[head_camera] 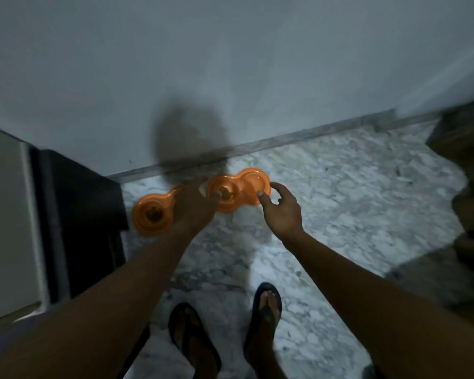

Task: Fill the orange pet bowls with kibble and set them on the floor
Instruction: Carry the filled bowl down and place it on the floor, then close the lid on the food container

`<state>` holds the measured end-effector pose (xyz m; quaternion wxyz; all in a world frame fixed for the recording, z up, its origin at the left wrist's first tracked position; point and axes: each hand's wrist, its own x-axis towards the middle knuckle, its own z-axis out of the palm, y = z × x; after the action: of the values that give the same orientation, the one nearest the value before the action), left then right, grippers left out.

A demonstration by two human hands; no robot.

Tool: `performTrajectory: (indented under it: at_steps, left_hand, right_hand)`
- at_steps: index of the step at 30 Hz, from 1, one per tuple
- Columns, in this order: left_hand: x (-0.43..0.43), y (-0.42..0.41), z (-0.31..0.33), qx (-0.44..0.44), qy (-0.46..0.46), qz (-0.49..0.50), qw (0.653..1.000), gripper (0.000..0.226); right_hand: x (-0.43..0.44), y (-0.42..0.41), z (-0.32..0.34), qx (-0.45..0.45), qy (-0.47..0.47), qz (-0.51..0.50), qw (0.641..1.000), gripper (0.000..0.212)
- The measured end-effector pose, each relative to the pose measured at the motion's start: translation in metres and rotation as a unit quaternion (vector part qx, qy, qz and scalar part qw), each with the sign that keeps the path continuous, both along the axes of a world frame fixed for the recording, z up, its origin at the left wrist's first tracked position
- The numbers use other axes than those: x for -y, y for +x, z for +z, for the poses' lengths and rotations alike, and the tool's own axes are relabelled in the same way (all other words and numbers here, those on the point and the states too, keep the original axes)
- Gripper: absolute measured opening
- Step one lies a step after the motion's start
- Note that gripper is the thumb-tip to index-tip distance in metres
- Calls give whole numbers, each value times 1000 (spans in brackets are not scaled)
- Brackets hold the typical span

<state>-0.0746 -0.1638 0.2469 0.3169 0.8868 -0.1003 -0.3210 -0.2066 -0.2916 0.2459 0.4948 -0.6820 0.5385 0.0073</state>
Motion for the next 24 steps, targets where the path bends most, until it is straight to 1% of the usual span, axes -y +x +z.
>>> performTrajectory:
  at_steps: [2,4,7,10,12,13,16,21,24]
  left_hand:
    - [-16,1,83,27,-12,-21,999,46]
    - [-45,3,173,78,-38,-54,995,47]
    - [-96,7,281,128,-58,-80,987,51]
    - [-158,8,370,191,-82,-94,974,45]
    - [-202,11,414,240,-79,-85,964,40]
    - [-232,10,436,250,-76,-71,963,39]
    - [-320,5,487,246,-58,-40,967,35]
    - [-454,13,547,237,-24,-48,970,34]
    - [-564,20,571,245,-24,-6,969,33]
  right_hand:
    - [-18,-4,84,22,-18,1,1000,50]
    - [-42,-5,178,53,-43,10,998,48]
    - [-78,-2,291,88,-85,54,991,47]
    - [-121,2,374,122,-114,95,981,44]
    - [-154,10,411,152,-119,122,973,42]
    - [-179,14,431,168,-119,142,968,41]
    - [-259,23,476,194,-105,196,955,41]
    - [-386,45,525,242,-93,228,939,34]
    - [-490,70,543,266,-82,259,925,30]
